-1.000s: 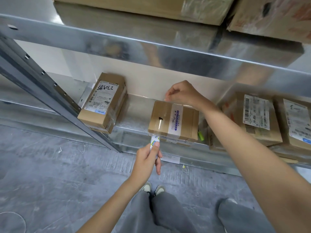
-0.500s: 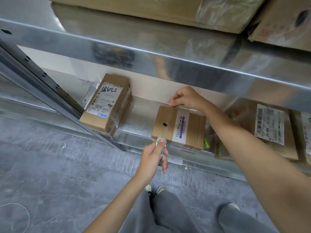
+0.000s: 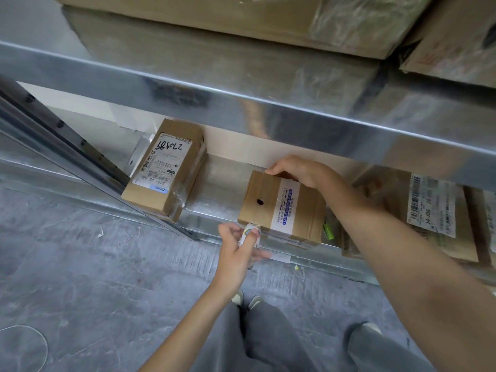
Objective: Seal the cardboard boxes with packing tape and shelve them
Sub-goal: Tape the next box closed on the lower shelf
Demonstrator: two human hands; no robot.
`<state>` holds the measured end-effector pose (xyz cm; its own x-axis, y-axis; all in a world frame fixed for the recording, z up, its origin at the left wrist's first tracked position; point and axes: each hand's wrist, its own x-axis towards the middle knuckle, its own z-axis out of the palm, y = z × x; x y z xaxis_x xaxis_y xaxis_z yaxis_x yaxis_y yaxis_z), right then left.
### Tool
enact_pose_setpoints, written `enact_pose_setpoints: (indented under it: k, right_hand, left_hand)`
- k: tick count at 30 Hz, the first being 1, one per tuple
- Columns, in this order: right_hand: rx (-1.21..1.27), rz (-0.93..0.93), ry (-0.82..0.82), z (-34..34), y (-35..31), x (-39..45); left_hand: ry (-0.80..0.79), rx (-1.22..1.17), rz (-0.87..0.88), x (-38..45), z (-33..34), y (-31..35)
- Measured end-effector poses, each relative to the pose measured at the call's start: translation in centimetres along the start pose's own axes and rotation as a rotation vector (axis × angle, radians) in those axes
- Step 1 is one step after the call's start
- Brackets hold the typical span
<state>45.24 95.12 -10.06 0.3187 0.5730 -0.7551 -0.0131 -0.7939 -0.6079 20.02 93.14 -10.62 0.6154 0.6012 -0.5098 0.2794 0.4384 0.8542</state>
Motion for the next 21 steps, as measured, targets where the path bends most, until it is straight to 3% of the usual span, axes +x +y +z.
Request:
enact_pose_setpoints:
  k: [3, 6, 13, 15, 18, 21]
  right_hand:
    - [0.031, 0.053, -0.029, 0.2, 0.0, -0.2]
    - [-0.047, 0.066, 0.046, 0.9, 0.3, -0.1]
    - [-0.07, 0.031, 0.185, 1.7, 1.0, -0.4]
    - [-0.08, -0.085, 0.278, 2.0, 1.5, -0.4]
    - [-0.182, -0.426, 0.536, 3.4, 2.8, -1.7]
    - [-0.545, -0.521, 0.457, 5.3, 4.7, -3.9]
  left_hand:
    - [-0.044, 0.041, 0.048, 0.4, -0.7, 0.0]
    - [-0.116, 0.107, 0.046, 0.3, -1.1, 0.2]
    - [-0.104, 0.084, 0.049, 0.0, -1.2, 0.3]
    - [-0.102, 0.087, 0.046, 0.1, -1.4, 0.3]
    - [-0.115, 0.086, 0.033, 0.6, -1.8, 0.4]
    - [-0.137, 0.08, 0.035, 0.9, -1.9, 0.4]
